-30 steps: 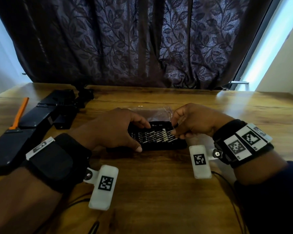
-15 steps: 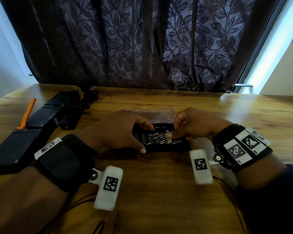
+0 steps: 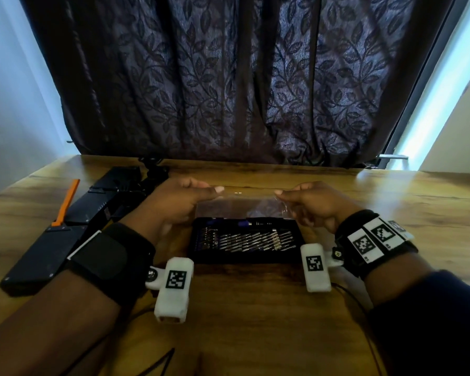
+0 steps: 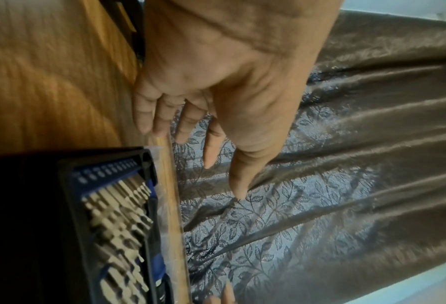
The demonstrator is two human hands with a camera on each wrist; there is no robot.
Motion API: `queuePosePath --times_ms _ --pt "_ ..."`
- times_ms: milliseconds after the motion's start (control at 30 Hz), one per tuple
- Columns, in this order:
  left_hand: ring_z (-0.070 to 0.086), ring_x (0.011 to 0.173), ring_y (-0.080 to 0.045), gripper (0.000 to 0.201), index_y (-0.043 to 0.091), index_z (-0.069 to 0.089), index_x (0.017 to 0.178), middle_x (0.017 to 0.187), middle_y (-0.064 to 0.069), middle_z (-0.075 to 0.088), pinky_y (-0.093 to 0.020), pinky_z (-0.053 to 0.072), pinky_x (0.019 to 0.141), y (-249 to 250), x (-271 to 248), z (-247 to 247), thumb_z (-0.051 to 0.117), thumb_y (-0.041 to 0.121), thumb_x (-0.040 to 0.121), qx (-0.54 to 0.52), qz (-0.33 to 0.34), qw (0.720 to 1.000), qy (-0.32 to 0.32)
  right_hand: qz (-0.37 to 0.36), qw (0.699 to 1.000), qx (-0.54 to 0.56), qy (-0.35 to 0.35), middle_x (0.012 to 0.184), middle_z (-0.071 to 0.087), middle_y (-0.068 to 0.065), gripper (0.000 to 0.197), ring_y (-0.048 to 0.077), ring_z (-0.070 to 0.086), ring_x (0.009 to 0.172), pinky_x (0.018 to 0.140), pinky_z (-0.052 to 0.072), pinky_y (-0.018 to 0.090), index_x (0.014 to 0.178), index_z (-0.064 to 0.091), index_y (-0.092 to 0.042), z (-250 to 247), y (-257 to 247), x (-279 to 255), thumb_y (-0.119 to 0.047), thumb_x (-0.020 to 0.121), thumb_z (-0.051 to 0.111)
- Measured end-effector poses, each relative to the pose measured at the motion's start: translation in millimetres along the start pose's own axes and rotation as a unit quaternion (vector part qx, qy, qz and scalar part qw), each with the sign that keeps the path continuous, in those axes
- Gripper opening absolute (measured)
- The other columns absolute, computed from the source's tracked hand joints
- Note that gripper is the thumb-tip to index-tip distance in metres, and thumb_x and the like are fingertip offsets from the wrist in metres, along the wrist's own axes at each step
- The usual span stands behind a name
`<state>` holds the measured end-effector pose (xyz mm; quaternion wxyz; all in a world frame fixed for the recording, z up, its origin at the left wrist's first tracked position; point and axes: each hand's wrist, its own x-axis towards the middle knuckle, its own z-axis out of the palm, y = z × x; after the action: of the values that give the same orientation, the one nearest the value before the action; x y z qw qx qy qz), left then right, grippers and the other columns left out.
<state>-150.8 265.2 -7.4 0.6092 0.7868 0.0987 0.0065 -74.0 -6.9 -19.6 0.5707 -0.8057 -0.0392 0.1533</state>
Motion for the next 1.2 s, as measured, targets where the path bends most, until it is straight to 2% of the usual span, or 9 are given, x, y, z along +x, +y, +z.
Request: queuePosePath --times_ms 100,233,367,433,533,667,867,1033,1200 --pt "0.066 0.097 -0.011 0.034 0.025 0.070 0.109 0.086 0.010 0.079 -0.032 0.048 0.088 1 0 -3 0.080 0.044 0.083 -0.032 -0.045 0.998 -0.034 0.018 1.000 0.002 0.004 0.053 0.053 -0.005 0.030 0.009 0.041 0.043 0.042 0.030 0.020 0.075 0.062 -0.019 0 0 5 -0.041 0.085 0.080" --pt "0.069 0.095 -0.010 0.041 0.020 0.071 0.109 0.078 0.011 0.079 -0.027 0.051 0.080 2 -2 0 0.080 0.041 0.075 -0.085 -0.042 0.995 -0.032 0.017 1.000 0.017 0.018 0.060 0.066 -0.008 0.026 0.005 0.054 0.045 0.041 0.034 0.018 0.084 0.060 -0.020 -2 1 6 -0.038 0.088 0.078" --pt "0.067 0.103 -0.016 0.044 0.021 0.071 0.111 0.100 0.003 0.075 -0.031 0.052 0.088 2 0 1 0.082 0.043 0.074 -0.098 -0.044 0.994 -0.008 0.022 0.998 0.043 0.036 0.076 0.075 -0.001 0.024 0.008 0.059 0.052 0.045 0.035 0.019 0.094 0.069 -0.014 -4 0 5 -0.035 0.089 0.078" --pt "0.065 0.107 -0.017 0.036 0.024 0.071 0.111 0.103 0.004 0.072 -0.037 0.050 0.091 2 1 -1 0.080 0.042 0.081 -0.098 -0.050 0.994 0.001 0.017 0.996 0.070 0.051 0.092 0.079 0.006 0.036 0.009 0.064 0.055 0.047 0.038 0.020 0.109 0.072 -0.007 -7 2 7 -0.035 0.087 0.079" --pt "0.066 0.113 -0.019 0.052 0.026 0.070 0.120 0.114 0.003 0.074 -0.045 0.052 0.095 1 4 -5 0.083 0.048 0.075 -0.085 -0.032 0.996 0.011 -0.009 0.993 0.088 0.073 0.103 0.078 0.016 0.052 0.014 0.063 0.061 0.048 0.042 0.022 0.122 0.068 -0.002 -10 1 7 -0.037 0.086 0.079" --pt "0.069 0.107 -0.015 0.049 0.032 0.060 0.129 0.118 0.007 0.072 -0.044 0.057 0.089 1 4 -4 0.079 0.046 0.086 -0.061 0.010 0.997 0.044 -0.037 0.991 0.086 0.098 0.088 0.076 0.014 0.051 0.017 0.065 0.063 0.066 0.048 0.033 0.113 0.070 -0.008 -9 -3 3 -0.049 0.084 0.079" --pt "0.076 0.080 -0.022 0.029 0.035 0.073 0.113 0.103 0.003 0.075 -0.045 0.064 0.081 6 -2 -7 0.057 0.055 0.100 0.041 0.059 0.990 0.120 -0.063 0.993 0.011 0.095 0.082 0.071 0.007 0.043 0.019 0.069 0.064 0.055 0.040 0.025 0.096 0.075 -0.009 -14 -10 -17 -0.051 0.089 0.073" --pt "0.077 0.081 -0.030 0.027 0.020 0.075 0.097 0.097 -0.010 0.078 -0.045 0.064 0.081 11 -6 -14 0.067 0.046 0.097 0.008 0.049 0.995 0.090 -0.042 0.998 0.019 0.043 0.090 0.076 0.009 0.038 0.022 0.071 0.076 0.064 0.054 0.027 0.102 0.077 -0.012 -22 -12 -30 -0.046 0.084 0.078" --pt "0.077 0.076 -0.018 0.021 0.012 0.071 0.095 0.101 -0.019 0.076 -0.032 0.063 0.073 8 -1 -13 0.069 0.033 0.098 -0.023 0.069 0.994 0.082 -0.083 0.994 0.036 0.062 0.095 0.076 0.017 0.030 0.022 0.073 0.078 0.075 0.060 0.036 0.102 0.076 -0.006 -19 -10 -32 -0.032 0.088 0.078"
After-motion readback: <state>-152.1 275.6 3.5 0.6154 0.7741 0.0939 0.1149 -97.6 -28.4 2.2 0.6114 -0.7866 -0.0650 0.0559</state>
